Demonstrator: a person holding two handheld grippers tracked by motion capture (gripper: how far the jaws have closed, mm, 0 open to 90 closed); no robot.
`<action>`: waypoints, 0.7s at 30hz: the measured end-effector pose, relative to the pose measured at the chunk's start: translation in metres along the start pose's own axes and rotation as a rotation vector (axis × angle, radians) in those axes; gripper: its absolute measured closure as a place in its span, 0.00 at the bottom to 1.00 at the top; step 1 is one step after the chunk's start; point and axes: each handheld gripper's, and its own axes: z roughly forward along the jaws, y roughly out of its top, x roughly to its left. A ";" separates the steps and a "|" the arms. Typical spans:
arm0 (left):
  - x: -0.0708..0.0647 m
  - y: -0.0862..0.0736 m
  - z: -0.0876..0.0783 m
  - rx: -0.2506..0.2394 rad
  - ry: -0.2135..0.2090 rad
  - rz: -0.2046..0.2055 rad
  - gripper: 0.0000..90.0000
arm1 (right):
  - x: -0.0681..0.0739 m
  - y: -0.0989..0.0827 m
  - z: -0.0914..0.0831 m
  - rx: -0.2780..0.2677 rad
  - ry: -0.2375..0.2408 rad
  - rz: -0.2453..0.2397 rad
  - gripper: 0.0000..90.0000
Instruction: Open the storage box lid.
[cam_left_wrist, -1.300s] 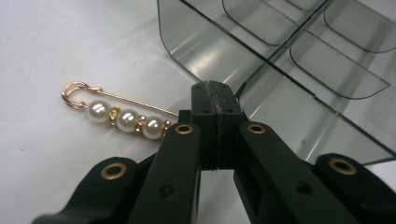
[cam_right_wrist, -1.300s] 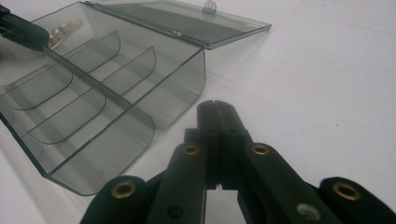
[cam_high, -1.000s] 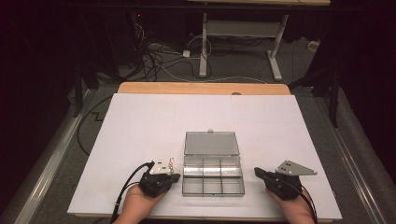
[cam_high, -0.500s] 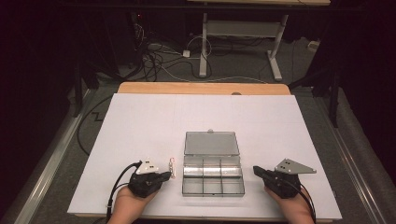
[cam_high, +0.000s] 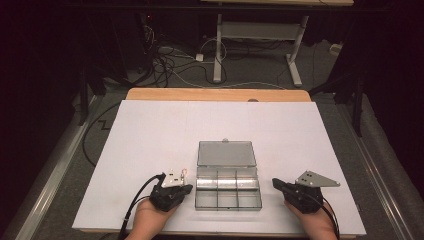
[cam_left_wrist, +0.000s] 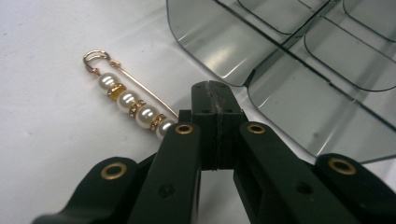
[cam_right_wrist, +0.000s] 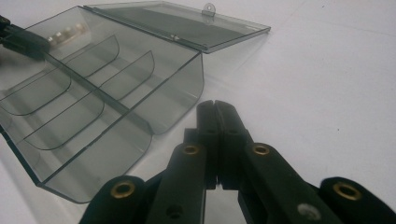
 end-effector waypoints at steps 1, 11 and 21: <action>0.001 -0.001 -0.001 0.000 0.003 0.000 0.97 | 0.000 0.000 0.000 0.000 0.000 -0.004 1.00; 0.021 -0.013 -0.017 0.001 0.079 -0.045 0.97 | 0.002 0.001 0.001 -0.001 0.006 -0.013 1.00; 0.029 -0.016 -0.030 -0.059 0.069 -0.048 0.96 | 0.000 -0.006 -0.010 0.003 -0.009 -0.005 0.84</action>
